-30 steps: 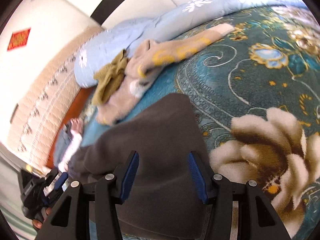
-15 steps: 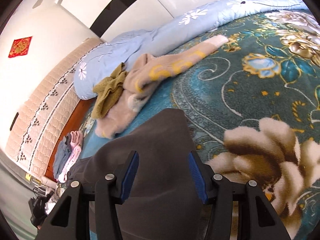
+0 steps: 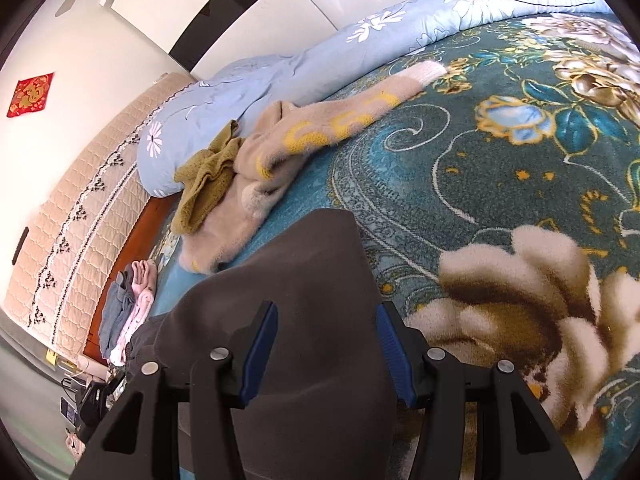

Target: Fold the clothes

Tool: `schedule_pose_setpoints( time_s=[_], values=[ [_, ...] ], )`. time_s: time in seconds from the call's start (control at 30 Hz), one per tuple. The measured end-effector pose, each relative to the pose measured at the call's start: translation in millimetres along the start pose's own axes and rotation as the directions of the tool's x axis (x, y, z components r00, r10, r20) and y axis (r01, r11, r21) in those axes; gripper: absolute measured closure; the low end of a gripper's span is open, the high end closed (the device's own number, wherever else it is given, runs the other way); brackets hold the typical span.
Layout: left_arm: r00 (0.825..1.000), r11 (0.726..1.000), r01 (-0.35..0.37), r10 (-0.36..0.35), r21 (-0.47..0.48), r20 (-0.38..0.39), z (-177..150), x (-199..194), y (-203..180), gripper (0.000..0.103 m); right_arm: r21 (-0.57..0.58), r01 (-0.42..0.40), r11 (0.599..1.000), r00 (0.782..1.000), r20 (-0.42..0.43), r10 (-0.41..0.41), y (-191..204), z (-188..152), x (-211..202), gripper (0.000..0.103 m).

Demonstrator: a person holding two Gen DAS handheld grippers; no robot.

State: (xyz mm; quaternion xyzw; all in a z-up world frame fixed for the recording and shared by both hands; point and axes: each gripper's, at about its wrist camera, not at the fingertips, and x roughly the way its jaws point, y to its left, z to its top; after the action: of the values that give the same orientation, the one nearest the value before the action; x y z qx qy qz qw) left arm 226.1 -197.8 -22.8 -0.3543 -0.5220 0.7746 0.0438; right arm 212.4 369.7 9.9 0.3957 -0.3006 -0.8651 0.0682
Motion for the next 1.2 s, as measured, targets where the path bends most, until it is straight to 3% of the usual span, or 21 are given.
schedule_pose_setpoints(
  time_s=[0.13, 0.33, 0.4, 0.5, 0.57, 0.67, 0.83, 1.0, 1.1, 1.2],
  values=[
    [0.999, 1.0, -0.028, 0.028, 0.008, 0.026, 0, 8, -3, 0.049, 0.005, -0.003, 1.0, 1.0, -0.004, 0.003, -1, 0, 1, 0.048],
    [0.992, 0.995, -0.094, 0.092, 0.024, 0.086, -7, 7, -16, 0.064, 0.015, -0.012, 1.0, 1.0, -0.003, 0.012, -1, 0, -1, 0.048],
    [0.989, 0.984, -0.113, 0.097, 0.141, 0.114, -23, 6, -54, 0.067, 0.021, -0.02, 1.0, 1.0, -0.002, 0.02, -2, 0, -2, 0.048],
    [0.983, 0.94, -0.144, 0.099, 0.311, 0.157, -48, 5, -112, 0.069, 0.025, -0.033, 0.999, 0.999, -0.001, 0.033, -2, 1, -2, 0.048],
    [0.978, 0.893, -0.166, 0.095, 0.418, 0.185, -64, 4, -150, 0.07, 0.018, -0.04, 0.999, 0.999, -0.001, 0.04, 0, 1, -2, 0.048],
    [0.97, 0.8, -0.201, 0.084, 0.566, 0.226, -88, 2, -207, 0.07, 0.004, -0.051, 0.999, 0.999, 0.003, 0.051, 5, 0, -4, 0.048],
    [0.958, 0.592, -0.257, 0.051, 0.764, 0.283, -130, 2, -300, 0.07, -0.002, -0.047, 0.999, 0.998, 0.037, 0.047, 7, 1, -12, 0.048],
    [0.971, 0.395, -0.236, 0.057, 0.888, 0.232, -215, 42, -334, 0.071, 0.009, -0.058, 0.998, 0.996, 0.068, 0.058, 5, 6, -18, 0.048],
    [0.978, 0.321, -0.207, 0.096, 0.924, 0.186, -256, 67, -335, 0.071, 0.009, -0.04, 0.999, 0.995, 0.095, 0.039, 5, 9, -23, 0.048],
    [0.979, 0.277, -0.175, 0.149, 0.945, 0.138, -290, 90, -328, 0.071, 0.025, -0.027, 0.999, 0.993, 0.12, 0.023, 2, 11, -27, 0.048]
  ],
)
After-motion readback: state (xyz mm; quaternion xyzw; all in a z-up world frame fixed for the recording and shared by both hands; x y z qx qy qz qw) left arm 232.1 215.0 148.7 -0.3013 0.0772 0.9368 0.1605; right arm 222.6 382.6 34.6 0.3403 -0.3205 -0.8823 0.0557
